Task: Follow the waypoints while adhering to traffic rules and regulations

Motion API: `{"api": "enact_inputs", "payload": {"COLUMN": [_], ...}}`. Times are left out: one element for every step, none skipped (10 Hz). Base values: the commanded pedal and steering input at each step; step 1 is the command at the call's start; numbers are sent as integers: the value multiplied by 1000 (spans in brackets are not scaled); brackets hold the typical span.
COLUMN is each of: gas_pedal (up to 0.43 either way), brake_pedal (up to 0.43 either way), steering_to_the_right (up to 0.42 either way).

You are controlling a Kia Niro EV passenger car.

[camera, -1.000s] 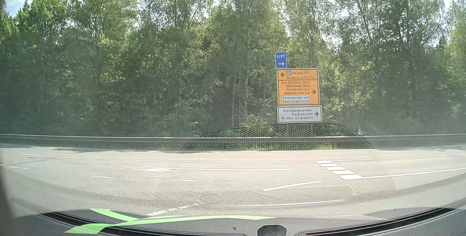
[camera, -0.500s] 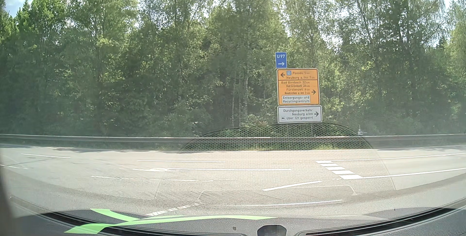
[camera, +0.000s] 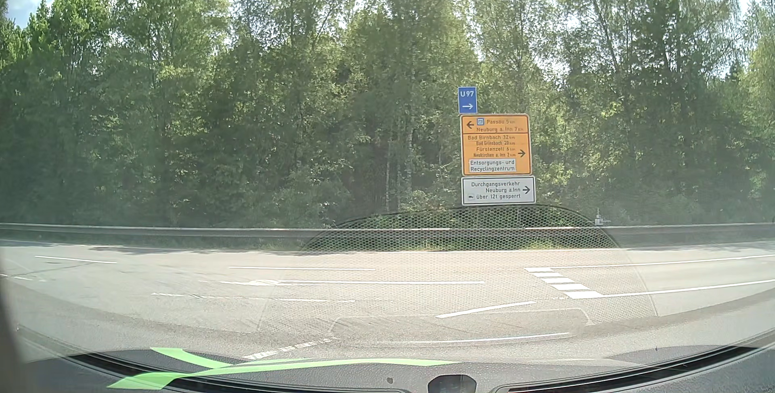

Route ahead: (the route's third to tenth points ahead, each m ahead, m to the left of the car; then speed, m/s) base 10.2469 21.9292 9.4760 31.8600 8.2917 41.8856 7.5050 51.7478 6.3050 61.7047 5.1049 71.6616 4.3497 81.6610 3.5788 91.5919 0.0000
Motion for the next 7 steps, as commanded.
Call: {"api": "enact_inputs", "payload": {"gas_pedal": [0,0,0,0,0,0,0], "brake_pedal": [262,262,262,262,262,262,262], "steering_to_the_right": [-63,-63,-63,-63,-63,-63,-63]}}
